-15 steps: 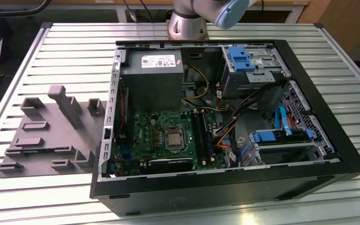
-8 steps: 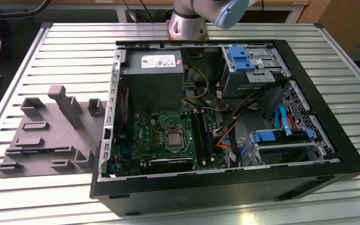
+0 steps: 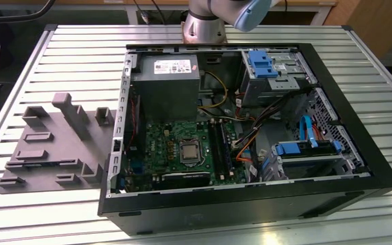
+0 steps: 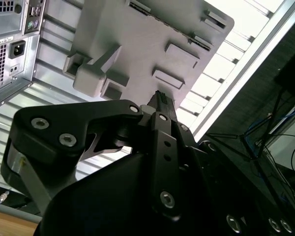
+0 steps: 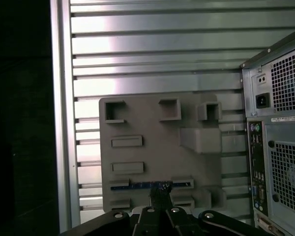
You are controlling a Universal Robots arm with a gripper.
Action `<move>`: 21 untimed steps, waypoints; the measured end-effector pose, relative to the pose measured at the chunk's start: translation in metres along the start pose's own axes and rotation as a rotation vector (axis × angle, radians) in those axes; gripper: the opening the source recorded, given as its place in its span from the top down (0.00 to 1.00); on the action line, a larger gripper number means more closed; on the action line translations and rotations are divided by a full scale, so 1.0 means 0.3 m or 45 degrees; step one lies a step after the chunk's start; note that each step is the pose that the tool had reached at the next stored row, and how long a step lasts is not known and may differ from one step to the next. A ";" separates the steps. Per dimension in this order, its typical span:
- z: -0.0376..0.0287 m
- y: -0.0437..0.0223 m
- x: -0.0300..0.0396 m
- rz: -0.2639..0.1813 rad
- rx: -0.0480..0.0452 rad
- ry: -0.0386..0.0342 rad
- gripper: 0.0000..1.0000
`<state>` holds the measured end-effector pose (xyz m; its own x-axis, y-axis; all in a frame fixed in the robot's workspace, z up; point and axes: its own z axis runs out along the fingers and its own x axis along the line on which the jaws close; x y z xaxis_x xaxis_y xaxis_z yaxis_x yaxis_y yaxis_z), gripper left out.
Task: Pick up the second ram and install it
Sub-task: 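Reach for the second ram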
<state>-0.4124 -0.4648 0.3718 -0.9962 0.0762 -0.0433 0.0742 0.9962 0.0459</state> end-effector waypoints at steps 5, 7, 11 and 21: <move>0.002 -0.004 0.003 0.000 0.000 -0.0001 0.89; 0.003 -0.006 0.004 0.000 0.000 -0.0001 0.89; 0.004 -0.010 0.006 0.000 0.000 -0.0001 0.89; 0.008 -0.018 0.011 0.000 0.000 -0.0001 0.89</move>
<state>-0.4162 -0.4699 0.3691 -0.9961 0.0763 -0.0434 0.0743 0.9962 0.0460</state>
